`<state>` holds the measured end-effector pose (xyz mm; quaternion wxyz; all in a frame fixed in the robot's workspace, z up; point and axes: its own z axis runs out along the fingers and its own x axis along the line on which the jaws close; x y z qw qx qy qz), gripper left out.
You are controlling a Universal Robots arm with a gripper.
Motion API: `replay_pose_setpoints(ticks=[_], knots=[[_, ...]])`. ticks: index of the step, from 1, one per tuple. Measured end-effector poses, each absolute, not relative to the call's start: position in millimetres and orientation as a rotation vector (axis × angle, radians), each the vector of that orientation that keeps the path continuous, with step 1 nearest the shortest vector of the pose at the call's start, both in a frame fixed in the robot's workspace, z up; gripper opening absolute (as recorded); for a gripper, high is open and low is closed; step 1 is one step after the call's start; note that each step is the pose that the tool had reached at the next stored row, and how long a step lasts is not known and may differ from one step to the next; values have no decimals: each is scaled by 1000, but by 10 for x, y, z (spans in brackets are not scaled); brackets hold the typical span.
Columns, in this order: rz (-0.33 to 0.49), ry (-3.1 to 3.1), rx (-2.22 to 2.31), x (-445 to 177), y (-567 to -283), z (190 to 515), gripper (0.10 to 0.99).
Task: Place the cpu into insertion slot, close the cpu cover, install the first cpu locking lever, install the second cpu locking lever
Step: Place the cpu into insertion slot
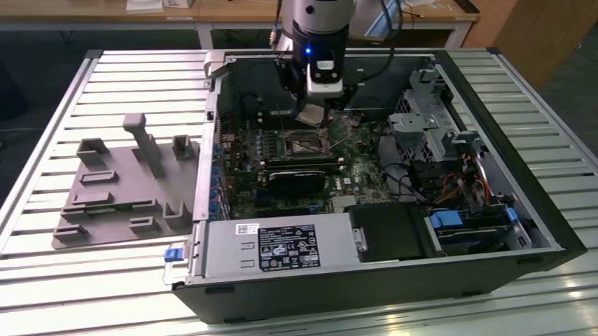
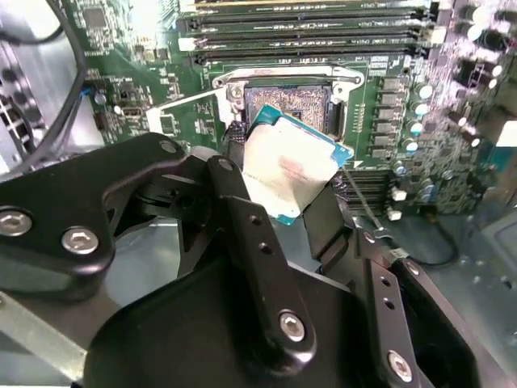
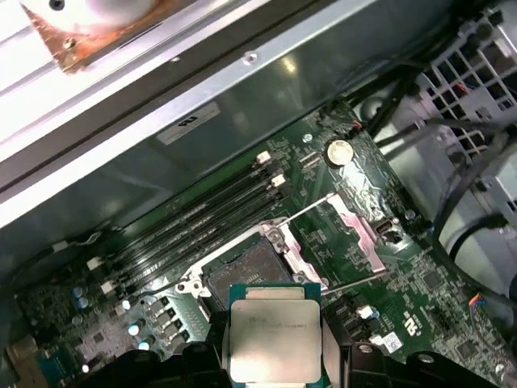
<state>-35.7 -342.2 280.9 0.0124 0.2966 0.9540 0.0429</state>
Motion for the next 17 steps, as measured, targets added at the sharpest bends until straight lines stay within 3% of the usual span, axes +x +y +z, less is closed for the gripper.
replay_pose_setpoints(ticks=[17], knots=[[127,2813,1310,-357,-3422,2790,537]])
